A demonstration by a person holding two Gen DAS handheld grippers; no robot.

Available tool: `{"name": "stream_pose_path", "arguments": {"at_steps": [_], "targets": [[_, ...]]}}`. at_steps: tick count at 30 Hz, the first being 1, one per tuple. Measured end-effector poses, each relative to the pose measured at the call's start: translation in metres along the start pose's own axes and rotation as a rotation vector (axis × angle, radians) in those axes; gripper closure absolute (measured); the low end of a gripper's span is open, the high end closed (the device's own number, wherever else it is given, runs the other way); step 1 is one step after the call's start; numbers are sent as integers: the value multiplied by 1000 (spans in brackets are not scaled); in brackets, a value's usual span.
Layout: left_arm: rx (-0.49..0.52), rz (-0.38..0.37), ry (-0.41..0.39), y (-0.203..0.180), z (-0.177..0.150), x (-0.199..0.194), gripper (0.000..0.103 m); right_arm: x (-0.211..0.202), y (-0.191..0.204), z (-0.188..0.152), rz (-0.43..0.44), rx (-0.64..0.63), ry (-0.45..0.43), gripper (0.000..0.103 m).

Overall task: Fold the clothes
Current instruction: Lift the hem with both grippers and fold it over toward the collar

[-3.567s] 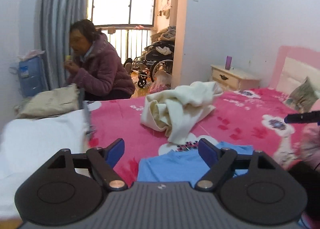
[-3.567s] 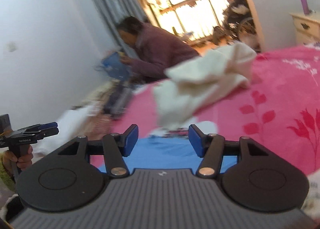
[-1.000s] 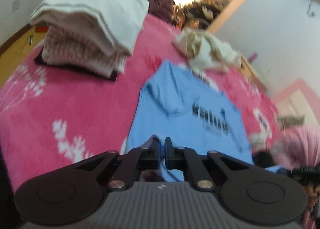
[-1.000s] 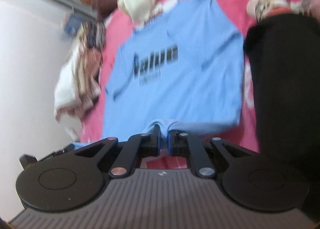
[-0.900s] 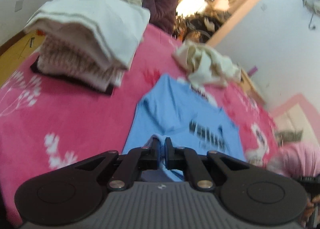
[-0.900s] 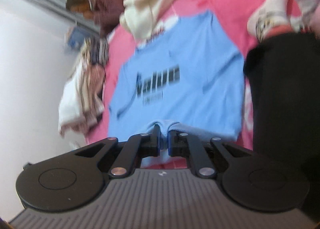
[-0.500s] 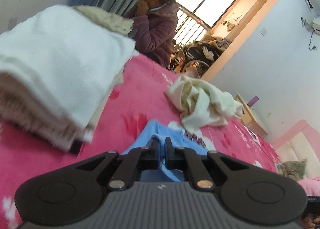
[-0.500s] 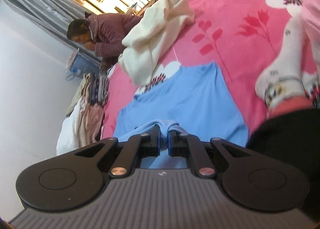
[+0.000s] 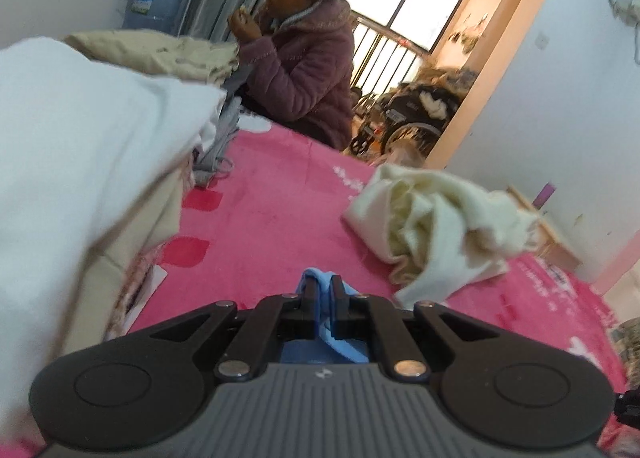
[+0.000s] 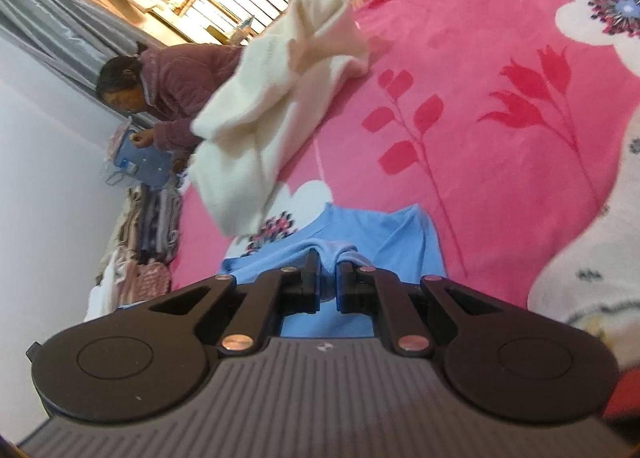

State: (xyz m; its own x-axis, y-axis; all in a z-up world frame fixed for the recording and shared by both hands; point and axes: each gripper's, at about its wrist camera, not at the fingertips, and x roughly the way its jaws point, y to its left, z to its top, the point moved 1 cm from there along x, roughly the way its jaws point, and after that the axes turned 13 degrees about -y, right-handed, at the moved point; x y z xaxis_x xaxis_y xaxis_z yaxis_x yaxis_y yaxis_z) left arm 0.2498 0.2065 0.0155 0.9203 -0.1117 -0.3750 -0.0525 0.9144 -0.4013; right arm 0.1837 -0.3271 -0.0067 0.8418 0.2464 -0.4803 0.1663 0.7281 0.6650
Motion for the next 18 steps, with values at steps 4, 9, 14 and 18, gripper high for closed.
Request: {"name": "stream_pose_path", "arguments": {"at_steps": [4, 9, 14, 18], "targets": [[-14, 39, 79, 18, -16, 39, 98, 42, -23, -2, -2, 38, 39, 98], [-137, 38, 232, 51, -32, 81, 87, 84, -62, -3, 65, 245, 70, 94], [-334, 34, 188, 81, -26, 97, 70, 102, -89, 1, 141, 400, 56, 87], [-352, 42, 143, 79, -26, 92, 68, 98, -100, 4, 142, 439, -27, 72]]}}
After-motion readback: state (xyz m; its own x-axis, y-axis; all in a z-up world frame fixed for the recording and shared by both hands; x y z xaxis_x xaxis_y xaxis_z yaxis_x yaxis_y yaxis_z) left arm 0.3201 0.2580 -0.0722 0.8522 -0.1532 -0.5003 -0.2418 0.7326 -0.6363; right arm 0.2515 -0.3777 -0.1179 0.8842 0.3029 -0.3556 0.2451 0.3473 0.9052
